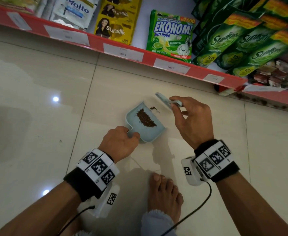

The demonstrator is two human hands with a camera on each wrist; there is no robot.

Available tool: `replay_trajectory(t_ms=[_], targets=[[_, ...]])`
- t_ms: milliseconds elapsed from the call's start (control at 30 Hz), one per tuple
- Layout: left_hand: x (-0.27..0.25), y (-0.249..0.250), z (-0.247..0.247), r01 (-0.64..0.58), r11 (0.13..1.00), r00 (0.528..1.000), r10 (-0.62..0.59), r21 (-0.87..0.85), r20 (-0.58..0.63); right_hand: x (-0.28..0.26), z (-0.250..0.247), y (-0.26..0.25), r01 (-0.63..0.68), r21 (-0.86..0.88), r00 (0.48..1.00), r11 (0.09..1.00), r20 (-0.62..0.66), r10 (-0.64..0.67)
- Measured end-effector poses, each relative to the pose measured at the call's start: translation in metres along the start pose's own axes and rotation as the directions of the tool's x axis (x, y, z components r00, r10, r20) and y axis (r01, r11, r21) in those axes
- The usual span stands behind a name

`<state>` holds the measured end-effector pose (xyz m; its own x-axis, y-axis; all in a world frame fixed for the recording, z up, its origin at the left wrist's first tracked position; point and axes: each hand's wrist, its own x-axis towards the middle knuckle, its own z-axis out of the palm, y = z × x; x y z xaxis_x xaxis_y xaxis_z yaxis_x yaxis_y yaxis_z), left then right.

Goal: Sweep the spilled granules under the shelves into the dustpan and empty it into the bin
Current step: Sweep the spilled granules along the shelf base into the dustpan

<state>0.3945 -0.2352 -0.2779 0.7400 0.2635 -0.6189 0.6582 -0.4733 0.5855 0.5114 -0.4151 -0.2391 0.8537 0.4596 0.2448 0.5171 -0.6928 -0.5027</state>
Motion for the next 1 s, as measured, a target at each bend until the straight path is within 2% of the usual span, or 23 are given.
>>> replay_trajectory(t_ms=[67,167,267,333,400,467,567,667,767,833,867,933,1000], targets=[[0.000,0.000,0.000,-0.002,1.000,1.000,0.002,0.003,-0.002,0.000,0.003,0.001,-0.009,-0.091,0.998,0.996,0.069,0.016],[0.000,-0.001,-0.002,-0.006,1.000,1.000,0.006,0.003,-0.002,-0.006,0.006,-0.005,-0.027,0.056,0.983,0.998,0.181,0.017],[0.000,-0.002,-0.002,0.004,1.000,1.000,-0.003,0.016,-0.003,-0.005,0.001,-0.008,-0.050,0.194,0.996,0.980,0.087,0.034],[-0.001,-0.002,-0.003,0.005,1.000,1.000,-0.005,0.001,-0.005,-0.001,-0.002,-0.006,-0.035,0.132,0.999,0.991,0.021,0.032],[-0.002,-0.002,-0.003,0.004,1.000,1.000,-0.004,-0.008,-0.001,0.003,-0.001,-0.003,-0.040,-0.003,0.998,0.999,0.038,0.040],[-0.002,-0.001,-0.004,-0.004,1.000,1.000,0.004,-0.004,-0.003,0.004,0.001,-0.003,-0.033,-0.076,0.992,0.997,0.121,0.042],[-0.003,-0.002,-0.006,-0.014,1.000,1.000,0.014,0.012,-0.012,0.001,0.003,-0.010,-0.033,0.066,0.980,0.997,0.198,0.019],[-0.003,-0.004,-0.005,-0.013,1.000,1.000,0.013,0.009,-0.015,0.003,0.001,-0.014,-0.047,0.154,0.992,0.987,0.126,0.027],[-0.001,-0.007,-0.003,-0.006,1.000,1.000,0.007,0.023,-0.023,0.008,0.002,-0.011,-0.016,0.016,0.996,1.000,0.087,0.014],[-0.001,-0.009,-0.002,-0.015,1.000,1.000,0.015,0.026,-0.022,0.008,0.005,-0.010,0.003,-0.091,0.990,0.996,0.141,0.010],[0.000,-0.009,-0.002,-0.018,1.000,1.000,0.018,0.024,-0.020,0.006,0.006,-0.011,0.009,-0.088,0.984,0.996,0.180,0.007],[0.001,-0.011,-0.002,-0.014,1.000,1.000,0.014,0.026,-0.020,0.002,0.009,-0.014,-0.014,0.028,0.972,1.000,0.234,0.007],[0.001,-0.012,-0.002,-0.009,1.000,1.000,0.010,0.026,-0.015,-0.002,0.008,-0.019,-0.066,0.158,0.975,0.985,0.220,0.030]])
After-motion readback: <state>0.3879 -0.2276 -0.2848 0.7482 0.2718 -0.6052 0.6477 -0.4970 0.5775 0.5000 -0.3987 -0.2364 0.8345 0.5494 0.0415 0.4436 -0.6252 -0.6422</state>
